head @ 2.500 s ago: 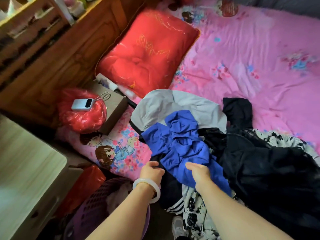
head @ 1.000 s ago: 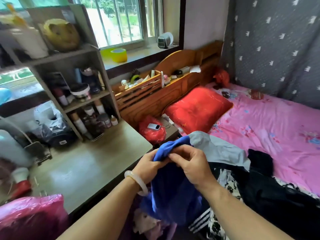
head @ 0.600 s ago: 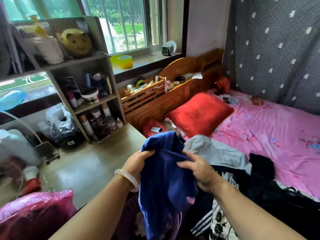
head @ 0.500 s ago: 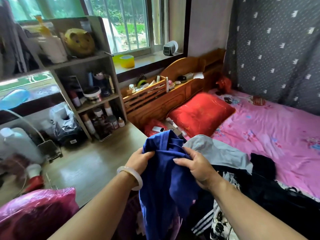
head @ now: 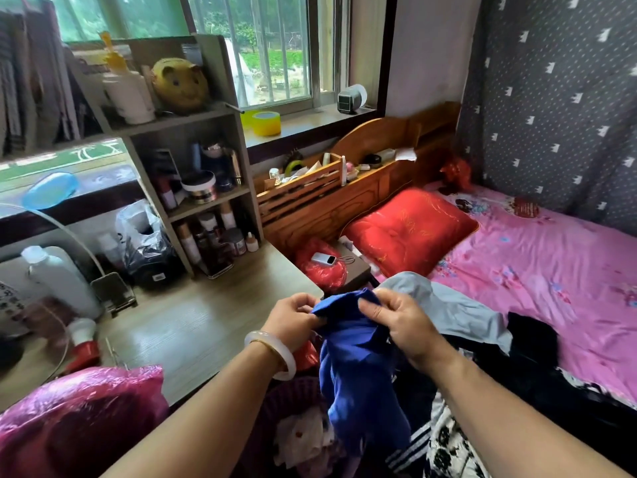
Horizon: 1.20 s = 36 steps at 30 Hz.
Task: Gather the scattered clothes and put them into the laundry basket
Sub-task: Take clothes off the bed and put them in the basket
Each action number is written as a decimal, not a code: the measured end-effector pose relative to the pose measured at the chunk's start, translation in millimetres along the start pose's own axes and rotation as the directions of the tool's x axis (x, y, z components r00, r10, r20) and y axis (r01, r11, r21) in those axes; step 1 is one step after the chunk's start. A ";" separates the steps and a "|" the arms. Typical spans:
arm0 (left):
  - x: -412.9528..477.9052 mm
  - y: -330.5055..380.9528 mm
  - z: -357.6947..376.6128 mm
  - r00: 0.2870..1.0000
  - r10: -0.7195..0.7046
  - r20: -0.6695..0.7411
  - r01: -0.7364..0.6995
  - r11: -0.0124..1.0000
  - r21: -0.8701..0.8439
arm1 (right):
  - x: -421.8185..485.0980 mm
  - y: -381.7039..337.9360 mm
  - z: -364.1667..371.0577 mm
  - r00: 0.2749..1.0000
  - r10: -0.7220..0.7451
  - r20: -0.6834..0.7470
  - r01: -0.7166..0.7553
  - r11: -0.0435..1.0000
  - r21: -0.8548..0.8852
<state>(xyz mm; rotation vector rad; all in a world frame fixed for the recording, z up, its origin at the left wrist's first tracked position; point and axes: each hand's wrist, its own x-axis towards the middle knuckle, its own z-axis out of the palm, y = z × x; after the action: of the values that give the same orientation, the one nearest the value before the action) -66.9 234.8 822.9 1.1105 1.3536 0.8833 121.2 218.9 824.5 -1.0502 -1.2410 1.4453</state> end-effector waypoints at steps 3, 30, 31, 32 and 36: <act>-0.2 4.5 -5.4 0.997 0.047 -0.054 -0.043 0.997 0.067 | 8.6 -12.6 -12.1 0.986 -0.098 -0.132 0.086 0.992 -0.095; 14.6 -43.3 24.3 0.982 -0.098 0.162 -0.004 0.845 0.535 | 21.8 -44.6 14.1 0.969 0.247 -0.029 -0.241 0.960 0.145; 18.1 -47.7 22.4 0.989 -0.071 0.130 -0.014 0.829 0.559 | 21.3 -49.0 13.3 0.972 0.236 0.005 -0.234 0.964 0.123; 20.9 -51.7 18.7 0.994 -0.053 0.096 -0.012 0.816 0.578 | 20.7 -53.0 11.1 0.972 0.232 0.029 -0.234 0.967 0.102; 24.0 -48.0 -7.3 0.998 -0.011 -0.056 0.042 0.797 0.603 | 24.1 -63.1 -20.5 0.987 0.152 -0.053 -0.161 0.935 -0.317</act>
<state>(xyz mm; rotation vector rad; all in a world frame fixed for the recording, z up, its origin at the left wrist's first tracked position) -78.6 245.1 771.0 1.5551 1.7531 0.4513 143.5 250.2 883.7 -1.4107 -1.4315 1.3686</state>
